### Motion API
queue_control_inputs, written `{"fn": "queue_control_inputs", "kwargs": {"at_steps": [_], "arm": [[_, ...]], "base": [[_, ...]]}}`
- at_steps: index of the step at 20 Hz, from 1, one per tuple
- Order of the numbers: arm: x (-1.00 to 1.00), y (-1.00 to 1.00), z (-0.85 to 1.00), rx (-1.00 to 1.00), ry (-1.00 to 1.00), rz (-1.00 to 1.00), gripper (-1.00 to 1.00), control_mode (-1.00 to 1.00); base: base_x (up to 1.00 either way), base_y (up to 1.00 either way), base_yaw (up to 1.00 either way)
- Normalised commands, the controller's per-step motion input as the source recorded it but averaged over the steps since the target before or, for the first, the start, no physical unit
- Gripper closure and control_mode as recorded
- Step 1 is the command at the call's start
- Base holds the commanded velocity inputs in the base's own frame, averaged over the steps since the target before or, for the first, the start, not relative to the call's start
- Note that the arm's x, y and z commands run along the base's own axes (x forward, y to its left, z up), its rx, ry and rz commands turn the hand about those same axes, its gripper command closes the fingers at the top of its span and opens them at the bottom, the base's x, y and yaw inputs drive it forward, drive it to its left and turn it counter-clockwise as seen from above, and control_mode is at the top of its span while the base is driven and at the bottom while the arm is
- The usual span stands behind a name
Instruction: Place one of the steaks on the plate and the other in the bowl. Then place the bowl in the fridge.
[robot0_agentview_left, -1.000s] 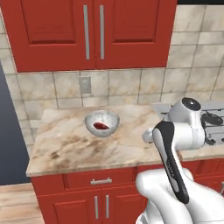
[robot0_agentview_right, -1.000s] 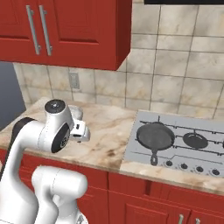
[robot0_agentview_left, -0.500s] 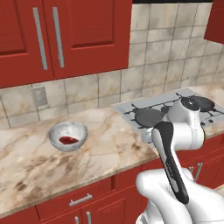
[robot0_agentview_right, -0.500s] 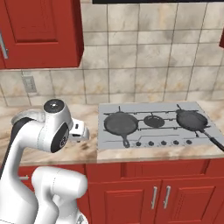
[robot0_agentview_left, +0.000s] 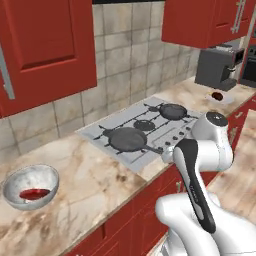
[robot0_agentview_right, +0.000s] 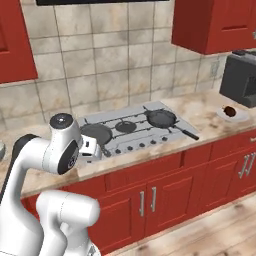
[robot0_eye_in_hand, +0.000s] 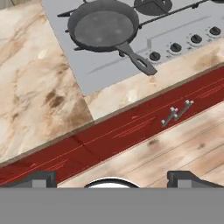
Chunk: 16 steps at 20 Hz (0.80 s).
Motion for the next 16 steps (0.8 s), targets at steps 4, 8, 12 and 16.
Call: {"fn": "queue_control_inputs", "kwargs": {"at_steps": [4, 8, 12, 16], "arm": [[0.00, 0.00, 0.00, 0.00, 0.00, 0.00, -1.00, 1.00], [0.00, 0.00, 0.00, 0.00, 0.00, 0.00, -1.00, 1.00], [0.00, 0.00, 0.00, 0.00, 0.00, 0.00, -1.00, 1.00], [0.00, 0.00, 0.00, 0.00, 0.00, 0.00, -1.00, 1.00]], "base": [[0.00, -0.01, -0.60], [0.00, 0.00, -0.56], [0.00, 0.00, -0.54], [0.10, -0.04, -0.46]]}}
